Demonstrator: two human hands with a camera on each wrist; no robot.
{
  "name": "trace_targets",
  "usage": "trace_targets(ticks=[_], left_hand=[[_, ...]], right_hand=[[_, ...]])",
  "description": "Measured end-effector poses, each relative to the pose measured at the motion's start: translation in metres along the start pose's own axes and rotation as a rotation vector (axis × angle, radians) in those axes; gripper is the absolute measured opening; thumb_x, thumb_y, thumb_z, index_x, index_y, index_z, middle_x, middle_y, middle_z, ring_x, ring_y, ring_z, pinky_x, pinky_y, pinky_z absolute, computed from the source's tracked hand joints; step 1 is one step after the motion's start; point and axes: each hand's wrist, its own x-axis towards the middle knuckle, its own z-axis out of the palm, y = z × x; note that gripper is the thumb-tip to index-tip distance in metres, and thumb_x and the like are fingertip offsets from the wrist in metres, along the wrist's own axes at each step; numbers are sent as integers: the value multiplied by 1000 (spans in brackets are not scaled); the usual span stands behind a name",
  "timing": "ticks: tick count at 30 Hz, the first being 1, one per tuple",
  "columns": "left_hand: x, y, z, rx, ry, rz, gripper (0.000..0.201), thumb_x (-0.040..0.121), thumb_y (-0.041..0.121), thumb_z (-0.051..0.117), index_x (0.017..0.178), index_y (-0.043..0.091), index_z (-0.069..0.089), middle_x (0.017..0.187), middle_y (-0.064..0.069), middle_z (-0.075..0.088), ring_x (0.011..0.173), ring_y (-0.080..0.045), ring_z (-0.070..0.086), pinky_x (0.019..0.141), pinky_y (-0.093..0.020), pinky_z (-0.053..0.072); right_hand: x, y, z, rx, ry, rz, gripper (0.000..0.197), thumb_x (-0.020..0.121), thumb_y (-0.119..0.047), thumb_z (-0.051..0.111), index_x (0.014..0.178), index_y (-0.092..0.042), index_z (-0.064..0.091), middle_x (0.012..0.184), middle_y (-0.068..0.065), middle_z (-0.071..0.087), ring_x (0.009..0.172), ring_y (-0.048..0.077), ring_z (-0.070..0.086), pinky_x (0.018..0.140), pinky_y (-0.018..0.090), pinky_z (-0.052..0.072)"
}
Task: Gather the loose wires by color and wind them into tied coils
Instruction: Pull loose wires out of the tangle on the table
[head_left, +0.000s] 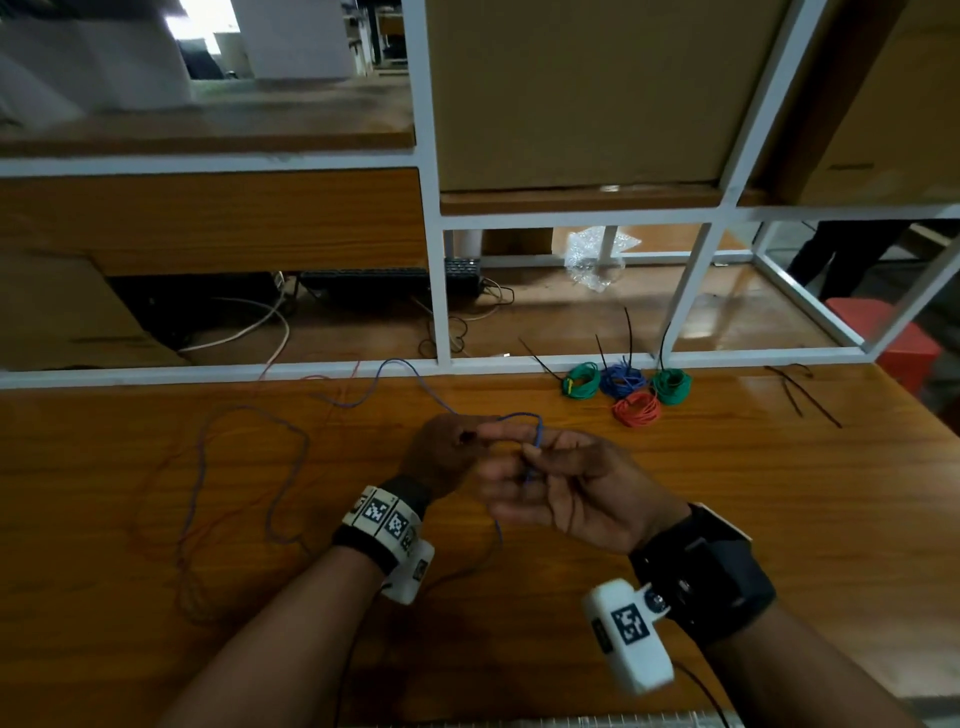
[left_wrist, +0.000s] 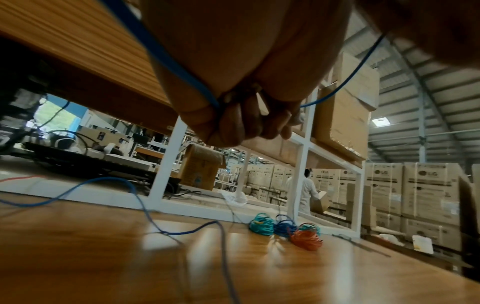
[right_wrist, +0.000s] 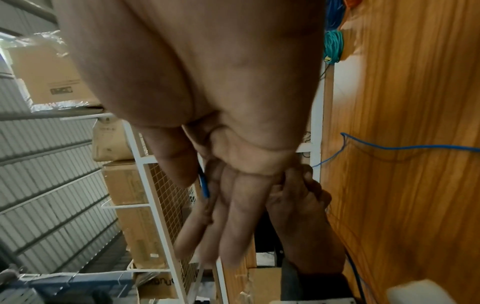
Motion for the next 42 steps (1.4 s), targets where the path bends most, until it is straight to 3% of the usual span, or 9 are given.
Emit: trace_targets(ticks=[9,17,22,24,30,32,36,38,42], left_hand=[[0,-8,-16,-41,65,54,51,89,58,49,120,24,71,106,-4,76,94,-17,70,82,-37,57],[20,-6,-18,-30,28,34,26,96,31,65,119,22,72,118,-1,72,98,7,64,82,-11,50],[13,1,-14,23,-163,76,34,93,44,59,115,22,72,99,-5,75,79,-12,67,69,-33,52],[4,14,-10,-51,-215,59,24,94,18,62,112,5,69,103,-8,69,91,-11,67,79,-25,51],[-19,17,0,-6,-173,-92,41,98,45,57,60,35,66,58,8,64,53,-4,57,60,-30,46],[-30,16,0,26,-176,-132,41,100,42,56,62,29,66,56,6,64,51,-8,57,57,-29,45],[-51,8,2,-1,-260,-222,39,102,34,55,66,20,55,53,8,57,47,-2,52,55,-25,40],[-62,5,-1,7,-254,-224,44,101,34,56,60,22,48,55,9,50,47,0,45,54,-25,35],[-72,11,-21,204,-197,-175,36,100,37,55,65,29,51,64,10,47,61,-11,47,59,-31,36]], right_hand=[[13,-3,0,230,368,-55,65,107,-50,37,121,4,71,103,21,77,101,32,76,82,43,65],[-4,14,-2,-282,51,193,51,108,-34,46,142,4,54,141,23,62,140,32,53,122,56,33],[5,13,8,-705,168,-94,34,110,-17,46,137,-5,64,115,19,75,103,23,70,83,26,52],[13,12,13,-709,223,-257,32,110,-17,47,134,-8,66,100,18,77,91,29,72,80,29,49],[37,6,-14,-569,543,-600,30,108,-20,49,111,3,68,138,13,66,136,20,58,108,44,48],[42,12,-28,-612,642,-654,35,110,-21,48,117,10,64,143,11,63,140,18,54,113,46,44],[44,16,-30,-269,709,-679,30,106,-40,47,126,-30,67,138,33,45,135,43,39,115,50,39],[42,15,-34,-229,748,-723,31,107,-47,47,126,-33,67,135,20,57,139,37,43,97,27,39],[47,31,-59,-1289,744,-517,33,110,-22,46,141,-23,58,148,10,58,138,25,54,108,44,49]])
